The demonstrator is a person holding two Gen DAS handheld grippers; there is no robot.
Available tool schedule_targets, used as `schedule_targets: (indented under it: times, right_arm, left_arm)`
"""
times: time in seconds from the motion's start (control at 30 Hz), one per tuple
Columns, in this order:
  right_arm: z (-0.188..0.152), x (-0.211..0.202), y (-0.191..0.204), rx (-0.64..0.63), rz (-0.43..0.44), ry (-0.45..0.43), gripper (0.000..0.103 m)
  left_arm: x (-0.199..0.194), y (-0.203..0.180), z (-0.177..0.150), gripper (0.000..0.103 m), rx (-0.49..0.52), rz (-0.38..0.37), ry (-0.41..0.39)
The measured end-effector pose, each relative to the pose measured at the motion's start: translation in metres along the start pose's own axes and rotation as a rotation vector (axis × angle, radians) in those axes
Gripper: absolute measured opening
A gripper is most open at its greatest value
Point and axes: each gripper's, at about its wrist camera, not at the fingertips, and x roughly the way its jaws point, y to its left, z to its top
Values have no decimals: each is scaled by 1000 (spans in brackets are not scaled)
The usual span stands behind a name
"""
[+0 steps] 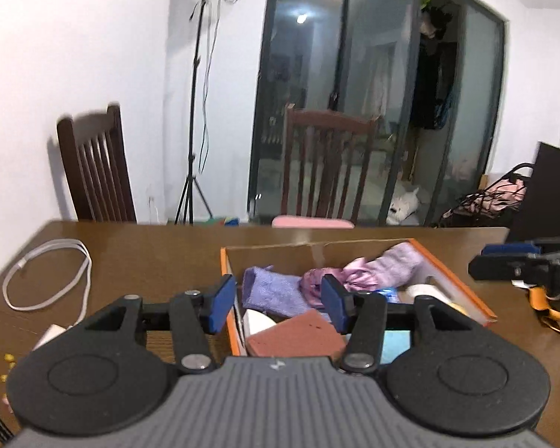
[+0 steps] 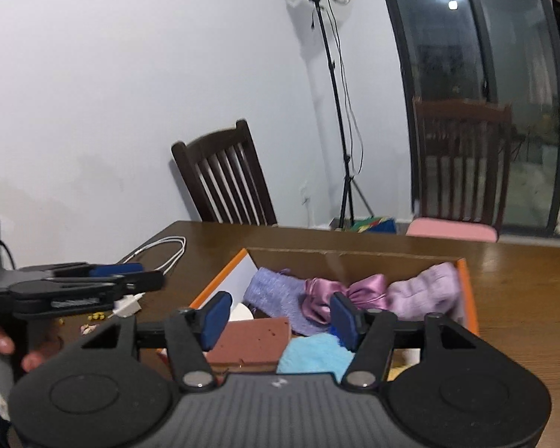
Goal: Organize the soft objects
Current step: 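Move both grippers to the white foam cylinder on the table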
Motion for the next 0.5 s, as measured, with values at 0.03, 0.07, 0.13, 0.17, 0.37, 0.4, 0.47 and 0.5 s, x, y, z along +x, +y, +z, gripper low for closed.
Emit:
schedule_targets:
  times: [0.03, 0.07, 0.13, 0.17, 0.37, 0.4, 0.47, 0.5]
  right_arm:
    - [-1, -15, 2, -6, -9, -15, 66]
    - [-2, -29, 4, -13, -13, -28, 66]
    - [-5, -54, 8, -22, -22, -54, 66]
    - [-9, -68, 10, -30, -26, -67, 68]
    - [-47, -130, 26, -78, -55, -117, 79]
    - [-55, -136, 28, -85, -54, -113, 80]
    - [-77, -146, 32, -95, -48, -104, 81]
    - [-85, -149, 33, -94, -48, -101, 81]
  left_arm:
    - [-12, -5, -1, 59, 12, -3, -13]
    - [-28, -11, -2, 60, 29, -9, -29]
    - [-50, -21, -6, 64, 46, -18, -50]
    - [-61, -26, -9, 69, 50, -23, -59]
    - [-122, -60, -46, 77, 78, -15, -112]
    - [-129, -65, -54, 77, 78, -23, -114]
    - [-140, -74, -71, 79, 73, -35, -108]
    - [-146, -79, -80, 80, 72, -32, -104]
